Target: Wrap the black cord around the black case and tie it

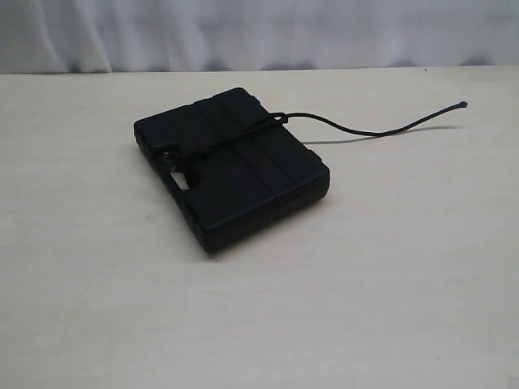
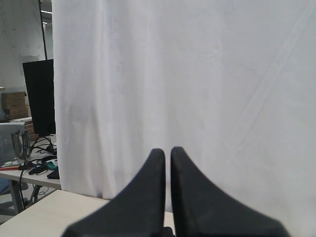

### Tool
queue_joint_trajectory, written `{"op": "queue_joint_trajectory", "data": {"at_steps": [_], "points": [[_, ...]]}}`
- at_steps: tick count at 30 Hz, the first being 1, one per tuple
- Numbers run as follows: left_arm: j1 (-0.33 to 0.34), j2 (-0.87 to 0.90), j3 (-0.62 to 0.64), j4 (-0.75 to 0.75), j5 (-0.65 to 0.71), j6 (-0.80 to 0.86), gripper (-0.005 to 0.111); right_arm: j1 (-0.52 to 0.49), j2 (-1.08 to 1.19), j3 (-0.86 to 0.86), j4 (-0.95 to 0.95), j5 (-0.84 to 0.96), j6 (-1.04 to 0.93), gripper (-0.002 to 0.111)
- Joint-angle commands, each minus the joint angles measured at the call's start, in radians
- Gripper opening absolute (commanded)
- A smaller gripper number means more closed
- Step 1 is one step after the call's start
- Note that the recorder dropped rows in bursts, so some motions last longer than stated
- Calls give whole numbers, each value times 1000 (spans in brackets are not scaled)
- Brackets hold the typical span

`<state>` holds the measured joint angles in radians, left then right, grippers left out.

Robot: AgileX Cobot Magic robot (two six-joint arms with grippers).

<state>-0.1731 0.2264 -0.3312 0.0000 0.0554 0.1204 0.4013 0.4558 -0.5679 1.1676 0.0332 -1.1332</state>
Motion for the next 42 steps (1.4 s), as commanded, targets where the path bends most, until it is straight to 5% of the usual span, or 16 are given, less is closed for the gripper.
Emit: {"op": "queue_joint_trajectory", "data": {"at_steps": [1, 14, 24, 42], "points": [[91, -41, 48, 7, -16, -13, 0, -5, -4, 4, -2, -2, 5, 4], [111, -226, 222, 52, -16, -13, 0, -5, -4, 4, -2, -5, 5, 4], [204, -226, 331, 40, -8, -92, 0, -5, -4, 4, -2, -5, 5, 4], [217, -226, 331, 50, 143, -82, 0, -5, -4, 4, -2, -5, 5, 4]]}}
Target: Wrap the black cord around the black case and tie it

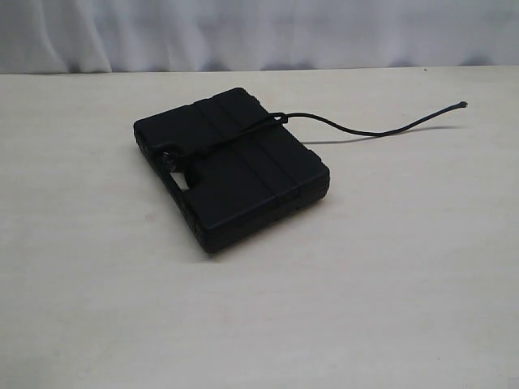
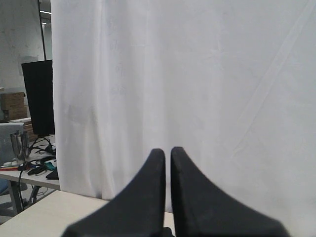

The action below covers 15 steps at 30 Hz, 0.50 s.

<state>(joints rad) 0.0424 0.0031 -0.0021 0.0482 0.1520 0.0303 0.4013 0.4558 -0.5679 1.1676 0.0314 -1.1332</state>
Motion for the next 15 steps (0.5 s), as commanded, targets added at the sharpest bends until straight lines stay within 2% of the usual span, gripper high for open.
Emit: {"op": "queue_joint_trajectory", "data": {"at_steps": [1, 5, 15], "points": [[2, -3, 2, 2, 68, 8, 0, -5, -4, 4, -2, -4, 5, 4], [2, -3, 2, 2, 147, 8, 0, -5, -4, 4, -2, -4, 5, 4], [2, -3, 2, 2, 147, 10, 0, -5, -4, 4, -2, -4, 5, 4]]}}
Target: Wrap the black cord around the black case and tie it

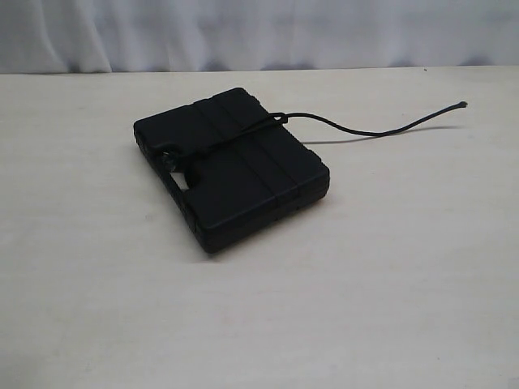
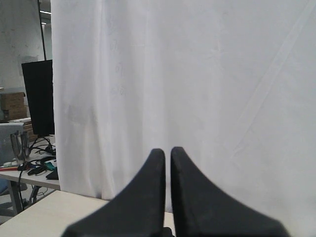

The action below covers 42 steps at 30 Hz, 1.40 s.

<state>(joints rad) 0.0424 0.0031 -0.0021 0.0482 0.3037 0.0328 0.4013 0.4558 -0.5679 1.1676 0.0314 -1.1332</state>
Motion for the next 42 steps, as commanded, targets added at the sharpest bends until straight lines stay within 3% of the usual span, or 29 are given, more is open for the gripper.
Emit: {"op": "queue_joint_trajectory", "data": {"at_steps": [1, 21, 30, 33, 40, 42], "points": [[2, -3, 2, 2, -3, 8, 0, -5, -4, 4, -2, -4, 5, 4], [2, -3, 2, 0, -3, -1, 0, -5, -4, 4, -2, -3, -5, 4], [2, -3, 2, 0, -3, -1, 0, -5, -4, 4, -39, -128, -109, 4], [2, -3, 2, 0, -3, -1, 0, -5, -6, 26, -185, -133, -4, 4], [2, -3, 2, 0, -3, -1, 0, -5, -61, 142, -1025, -166, 783, 4], [2, -3, 2, 0, -3, -1, 0, -5, -78, 156, -1072, -165, 834, 4]]}}
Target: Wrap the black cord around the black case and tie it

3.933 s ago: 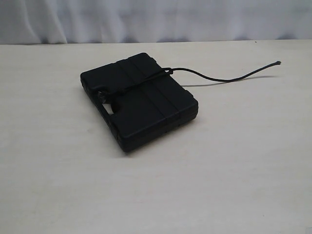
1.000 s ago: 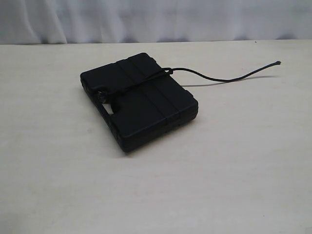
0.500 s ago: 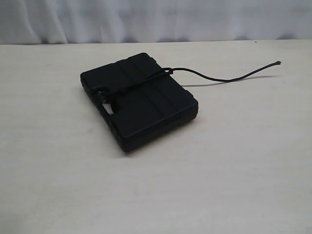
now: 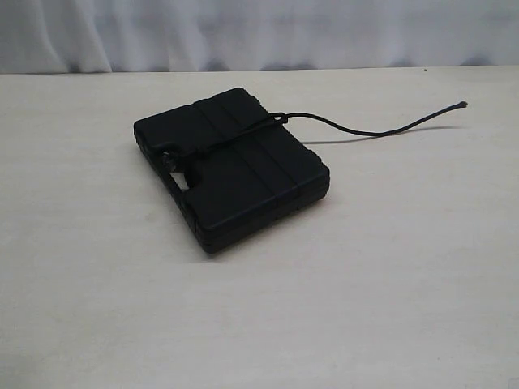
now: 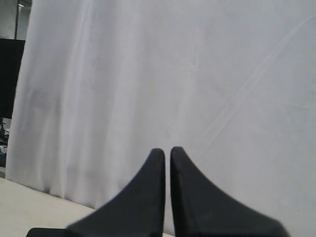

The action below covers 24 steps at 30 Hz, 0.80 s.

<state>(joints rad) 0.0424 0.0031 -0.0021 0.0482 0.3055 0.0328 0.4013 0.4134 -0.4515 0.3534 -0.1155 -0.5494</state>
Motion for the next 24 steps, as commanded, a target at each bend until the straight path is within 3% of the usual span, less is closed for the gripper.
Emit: {"op": "queue_joint_trajectory", "data": {"at_steps": [1, 7, 13, 24], "points": [[2, -3, 2, 0, -5, -1, 0, -5, -45, 40, -258, -13, 250, 4], [2, -3, 2, 0, -5, -1, 0, -5, -83, 69, -258, -24, 250, 4], [2, -3, 2, 0, -5, -1, 0, -21, -165, 212, -287, -152, 254, 4], [2, -3, 2, 0, 0, -1, 0, -291, -351, 415, -287, -182, 372, 4]]}}
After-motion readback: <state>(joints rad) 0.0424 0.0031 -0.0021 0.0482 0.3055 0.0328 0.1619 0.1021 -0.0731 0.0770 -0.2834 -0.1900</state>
